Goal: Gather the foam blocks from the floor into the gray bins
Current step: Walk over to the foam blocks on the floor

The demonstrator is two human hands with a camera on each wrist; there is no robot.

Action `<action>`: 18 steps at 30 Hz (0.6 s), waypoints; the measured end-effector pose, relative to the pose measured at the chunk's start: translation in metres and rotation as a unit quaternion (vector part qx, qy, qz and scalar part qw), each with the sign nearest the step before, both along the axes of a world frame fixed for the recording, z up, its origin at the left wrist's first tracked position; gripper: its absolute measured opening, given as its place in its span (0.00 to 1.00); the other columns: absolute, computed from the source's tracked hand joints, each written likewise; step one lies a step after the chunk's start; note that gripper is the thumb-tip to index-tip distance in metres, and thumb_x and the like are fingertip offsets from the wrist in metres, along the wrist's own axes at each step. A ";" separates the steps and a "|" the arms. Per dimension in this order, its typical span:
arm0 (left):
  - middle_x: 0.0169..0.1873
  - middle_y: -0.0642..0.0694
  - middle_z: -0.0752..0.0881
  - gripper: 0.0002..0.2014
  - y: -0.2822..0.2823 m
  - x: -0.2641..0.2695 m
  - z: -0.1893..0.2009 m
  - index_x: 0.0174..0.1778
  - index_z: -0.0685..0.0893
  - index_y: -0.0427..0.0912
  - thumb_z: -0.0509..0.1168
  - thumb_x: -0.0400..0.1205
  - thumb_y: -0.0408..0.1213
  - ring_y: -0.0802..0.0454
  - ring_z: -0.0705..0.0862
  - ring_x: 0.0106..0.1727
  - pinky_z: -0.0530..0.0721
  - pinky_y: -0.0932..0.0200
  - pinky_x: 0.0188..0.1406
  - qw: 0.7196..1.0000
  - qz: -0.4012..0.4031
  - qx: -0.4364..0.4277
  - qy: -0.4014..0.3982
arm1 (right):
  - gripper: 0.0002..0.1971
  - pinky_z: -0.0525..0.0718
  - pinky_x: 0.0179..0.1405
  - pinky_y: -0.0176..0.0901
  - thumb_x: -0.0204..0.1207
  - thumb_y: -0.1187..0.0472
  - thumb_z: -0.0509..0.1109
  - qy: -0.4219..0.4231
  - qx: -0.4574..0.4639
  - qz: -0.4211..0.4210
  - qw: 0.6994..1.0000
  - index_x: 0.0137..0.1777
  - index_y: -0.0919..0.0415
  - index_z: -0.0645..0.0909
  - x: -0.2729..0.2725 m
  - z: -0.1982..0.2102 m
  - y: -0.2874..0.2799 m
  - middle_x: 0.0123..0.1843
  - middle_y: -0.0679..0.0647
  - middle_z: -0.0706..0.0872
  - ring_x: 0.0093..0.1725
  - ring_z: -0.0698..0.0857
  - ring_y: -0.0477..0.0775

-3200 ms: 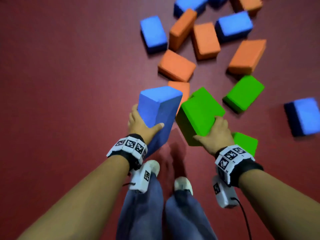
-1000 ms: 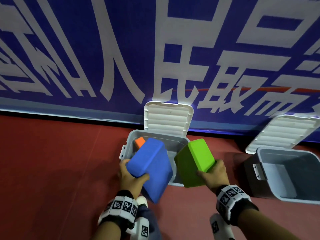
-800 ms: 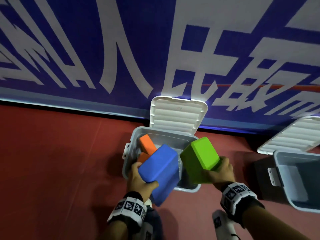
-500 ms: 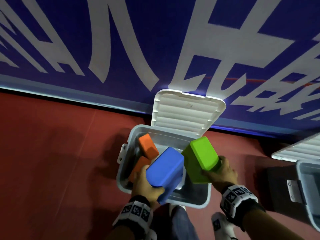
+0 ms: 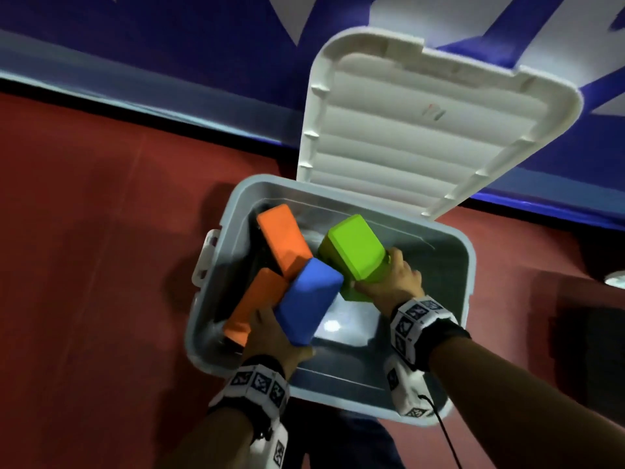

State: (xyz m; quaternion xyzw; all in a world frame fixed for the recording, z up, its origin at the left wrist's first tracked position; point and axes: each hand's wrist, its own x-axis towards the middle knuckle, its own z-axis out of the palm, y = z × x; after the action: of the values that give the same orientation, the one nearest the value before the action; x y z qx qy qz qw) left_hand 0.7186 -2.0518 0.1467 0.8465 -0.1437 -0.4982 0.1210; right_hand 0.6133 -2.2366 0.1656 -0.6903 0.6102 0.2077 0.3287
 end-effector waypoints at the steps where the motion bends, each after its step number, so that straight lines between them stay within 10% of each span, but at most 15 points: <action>1: 0.70 0.44 0.69 0.54 0.000 0.003 -0.009 0.74 0.57 0.46 0.82 0.58 0.48 0.41 0.76 0.67 0.76 0.49 0.64 0.999 -0.030 0.028 0.002 | 0.43 0.70 0.67 0.53 0.63 0.42 0.78 -0.001 0.004 0.006 1.000 0.73 0.56 0.62 0.005 -0.011 -0.002 0.73 0.58 0.73 0.71 0.70 0.67; 11: 0.71 0.46 0.60 0.53 0.025 0.015 -0.056 0.74 0.56 0.54 0.74 0.58 0.68 0.39 0.66 0.72 0.70 0.44 0.70 0.964 -0.191 0.156 -0.096 | 0.39 0.67 0.71 0.51 0.79 0.48 0.67 -0.089 0.093 -0.048 0.991 0.83 0.60 0.52 0.048 -0.098 0.013 0.80 0.62 0.65 0.76 0.68 0.64; 18: 0.66 0.45 0.63 0.44 0.014 0.009 -0.036 0.74 0.60 0.54 0.77 0.66 0.53 0.40 0.76 0.65 0.79 0.48 0.61 0.991 -0.091 0.082 -0.061 | 0.39 0.63 0.75 0.44 0.81 0.52 0.64 -0.087 0.099 -0.040 0.990 0.84 0.48 0.44 0.029 -0.073 0.003 0.86 0.56 0.49 0.82 0.60 0.58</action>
State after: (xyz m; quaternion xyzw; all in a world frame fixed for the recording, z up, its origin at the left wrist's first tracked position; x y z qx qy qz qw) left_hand 0.7276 -2.0379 0.1108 0.8656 -0.1858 -0.4650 -0.0031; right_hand 0.6425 -2.2335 0.0927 -0.6450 0.5823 0.1929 0.4557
